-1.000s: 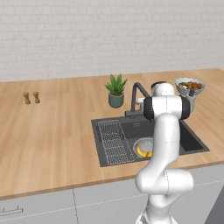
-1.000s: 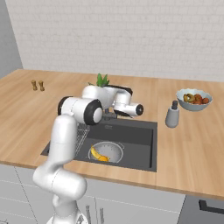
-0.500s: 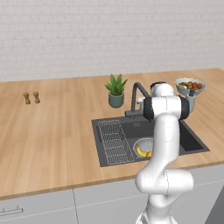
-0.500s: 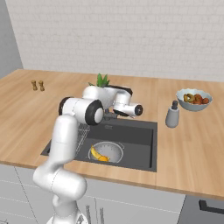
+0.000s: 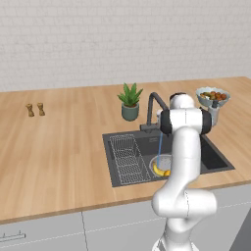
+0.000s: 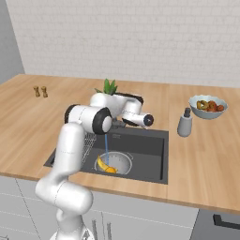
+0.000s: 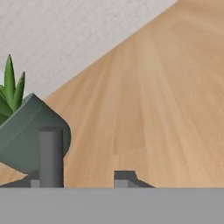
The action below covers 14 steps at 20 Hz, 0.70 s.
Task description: Put the colander in the sink, put the banana, orange in the colander, and turn on the sink faucet and pour water over the colander.
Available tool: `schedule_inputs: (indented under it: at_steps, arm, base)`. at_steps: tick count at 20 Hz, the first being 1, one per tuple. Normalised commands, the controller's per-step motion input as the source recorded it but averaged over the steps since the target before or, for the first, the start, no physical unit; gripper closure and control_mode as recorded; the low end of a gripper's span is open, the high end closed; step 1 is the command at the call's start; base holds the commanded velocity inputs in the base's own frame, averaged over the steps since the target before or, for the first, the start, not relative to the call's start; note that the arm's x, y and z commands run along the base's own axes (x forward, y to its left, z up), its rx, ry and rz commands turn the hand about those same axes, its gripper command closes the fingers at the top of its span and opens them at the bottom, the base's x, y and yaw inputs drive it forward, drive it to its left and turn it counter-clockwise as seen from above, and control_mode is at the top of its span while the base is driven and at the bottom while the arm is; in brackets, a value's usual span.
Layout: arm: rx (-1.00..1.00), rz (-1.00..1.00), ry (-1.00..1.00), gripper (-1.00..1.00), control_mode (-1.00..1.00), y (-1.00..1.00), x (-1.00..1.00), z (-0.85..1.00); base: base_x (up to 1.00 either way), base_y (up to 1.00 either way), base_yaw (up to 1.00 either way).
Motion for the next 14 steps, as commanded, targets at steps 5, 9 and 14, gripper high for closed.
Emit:
schedule_inputs:
  at_steps: [5,9,14]
  arm:
    - [0.00,-0.13,0.07,1.00,-1.00,-1.00,-0.01,-0.34]
    - [0.00,-0.12,0.06,1.00,-1.00,-1.00,0.00,-0.25]
    - [0.00,-0.09,0.03,1.00,-1.00,-0.91,-0.06,-0.12]
  base:
    - [0.00,0.00,0.00]
    - [0.00,0.00,0.00]
    - [0.00,0.00,0.00]
